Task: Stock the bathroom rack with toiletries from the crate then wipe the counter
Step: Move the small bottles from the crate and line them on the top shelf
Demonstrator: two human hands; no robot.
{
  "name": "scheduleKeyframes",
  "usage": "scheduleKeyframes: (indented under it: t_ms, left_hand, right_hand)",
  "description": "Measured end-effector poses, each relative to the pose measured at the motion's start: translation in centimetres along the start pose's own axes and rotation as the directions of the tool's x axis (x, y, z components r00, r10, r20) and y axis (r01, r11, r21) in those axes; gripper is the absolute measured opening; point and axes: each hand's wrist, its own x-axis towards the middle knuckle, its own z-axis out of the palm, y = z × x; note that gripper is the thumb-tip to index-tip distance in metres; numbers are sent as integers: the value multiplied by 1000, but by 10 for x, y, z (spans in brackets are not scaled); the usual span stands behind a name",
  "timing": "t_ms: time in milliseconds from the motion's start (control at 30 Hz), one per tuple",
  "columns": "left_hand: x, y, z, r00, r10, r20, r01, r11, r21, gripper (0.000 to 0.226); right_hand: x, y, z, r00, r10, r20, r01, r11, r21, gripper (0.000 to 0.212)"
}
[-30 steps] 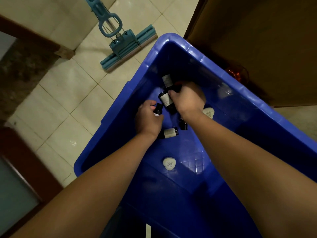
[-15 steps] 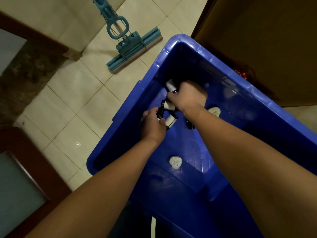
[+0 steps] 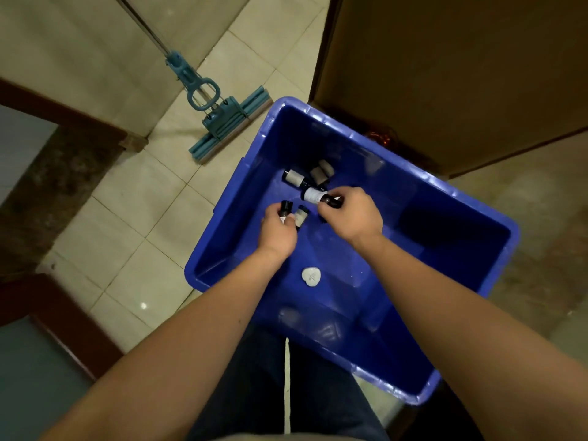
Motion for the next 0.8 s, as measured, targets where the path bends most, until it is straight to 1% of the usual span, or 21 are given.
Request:
scheduleKeyframes:
  t_ms: [167,333,433,533,633,700,800]
  left_hand:
    - [-42,21,-1,995,57,78,-55,998,-34,24]
    - [-82,47,0,970,152,189,-153,988,-10,31]
    - [-96,59,-3,948,210,238,-226,973,40,36]
    - [-114,73,-9,913,258,315,-301,949,95,39]
    - [-130,83,-17,869,302,392,-385,910,154,35]
    - [-142,88,-19,837,300,458,-412,895,168,34]
    - [-164,94,-18,784,258,565,-415,895,166,32]
  right_hand:
    - [-46,7,-25,998,58,-24,-50,964,262,18]
    - [-93,8,-52,996,91,-6,-79,893,443,36]
    - [-118,7,-62,989,143,-35,-103,840,533,45]
    - [-148,9,-68,965,238,-112,-119,774,621,45]
    - [-178,7,-68,934,316,-167,-116,710,694,38]
    - [-200,3,-68,911,360,-200,-97,661,744,37]
    - [-235,-5,-73,862,428,-272,-48,604,796,40]
